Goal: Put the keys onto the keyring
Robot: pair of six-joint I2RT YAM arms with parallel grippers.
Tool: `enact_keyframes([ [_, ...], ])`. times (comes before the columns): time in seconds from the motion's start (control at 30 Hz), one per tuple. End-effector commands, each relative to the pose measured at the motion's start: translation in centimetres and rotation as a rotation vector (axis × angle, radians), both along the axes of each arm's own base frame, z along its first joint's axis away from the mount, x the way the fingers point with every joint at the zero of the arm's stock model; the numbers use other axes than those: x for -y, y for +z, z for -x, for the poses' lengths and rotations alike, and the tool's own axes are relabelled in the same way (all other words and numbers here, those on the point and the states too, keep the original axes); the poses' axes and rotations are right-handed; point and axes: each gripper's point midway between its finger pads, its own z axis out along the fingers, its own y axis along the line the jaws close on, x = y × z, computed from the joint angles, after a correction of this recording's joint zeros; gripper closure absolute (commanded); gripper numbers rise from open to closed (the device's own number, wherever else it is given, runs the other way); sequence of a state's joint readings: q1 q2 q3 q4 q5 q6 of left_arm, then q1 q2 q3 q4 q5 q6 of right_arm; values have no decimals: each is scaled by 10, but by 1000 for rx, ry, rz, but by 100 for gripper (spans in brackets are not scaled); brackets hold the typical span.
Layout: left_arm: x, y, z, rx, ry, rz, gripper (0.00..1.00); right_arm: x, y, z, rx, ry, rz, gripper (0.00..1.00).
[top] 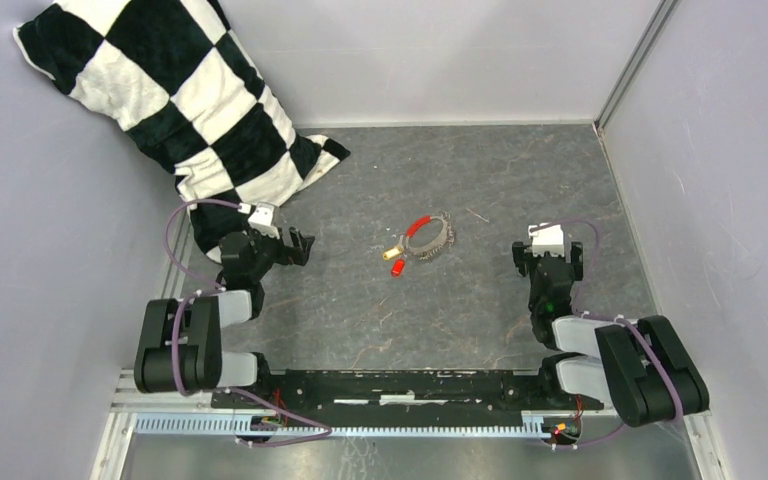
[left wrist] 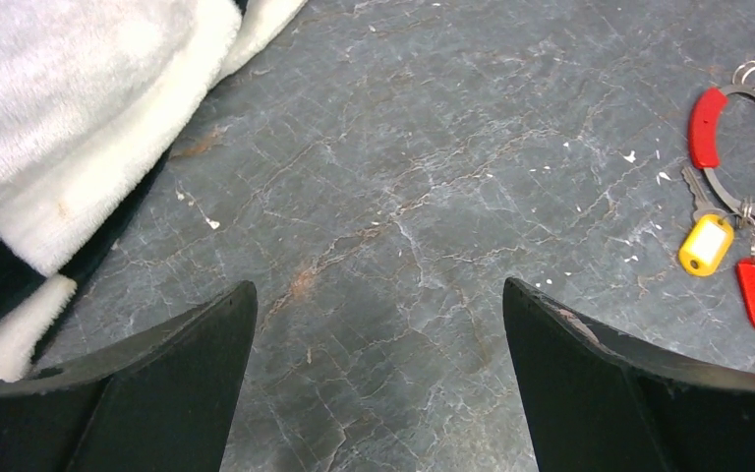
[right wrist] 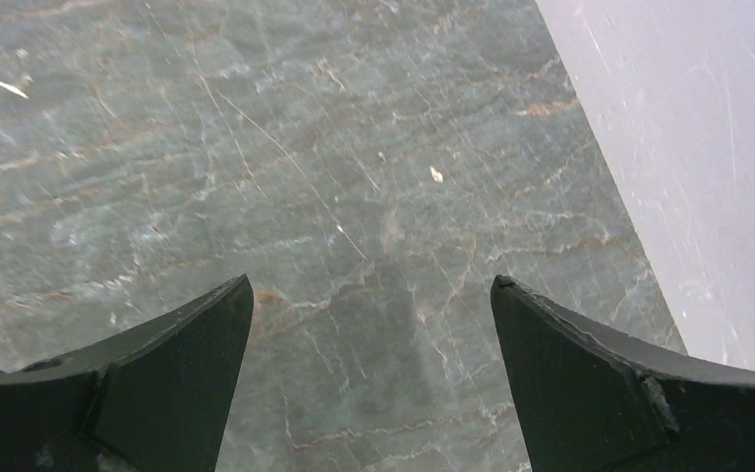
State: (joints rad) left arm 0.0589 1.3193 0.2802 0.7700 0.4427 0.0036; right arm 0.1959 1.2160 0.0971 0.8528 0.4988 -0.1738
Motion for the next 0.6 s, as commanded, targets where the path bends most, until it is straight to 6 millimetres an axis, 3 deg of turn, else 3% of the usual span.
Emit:
enact_keyframes([
  [0.0,-6,21,-15,108,45,56,0,10,18,-1,134,-35,-20,2],
  [0.17,-5,29,1,186,18,7,0,12,15,12,189,-36,-51,2],
  [0.23,-17,33,7,262,58,-94,0,12,15,18,209,-28,-55,2],
  [0.3,-24,35,4,266,91,-81,0,13,23,22,262,-23,-46,2],
  [0.37,-22,28,-2,232,76,-77,0,9,10,18,197,-12,-55,2],
  [0.43,-21,21,-2,254,86,-46,0,11,17,18,225,-14,-45,2],
  [0.47,-29,25,-7,277,137,-37,0,10,16,18,221,-14,-46,2],
  [0.5,-39,13,-15,217,191,-45,0,10,14,18,213,-13,-49,2],
  [0.57,-34,10,-23,218,174,-39,0,10,14,17,212,-15,-47,2],
])
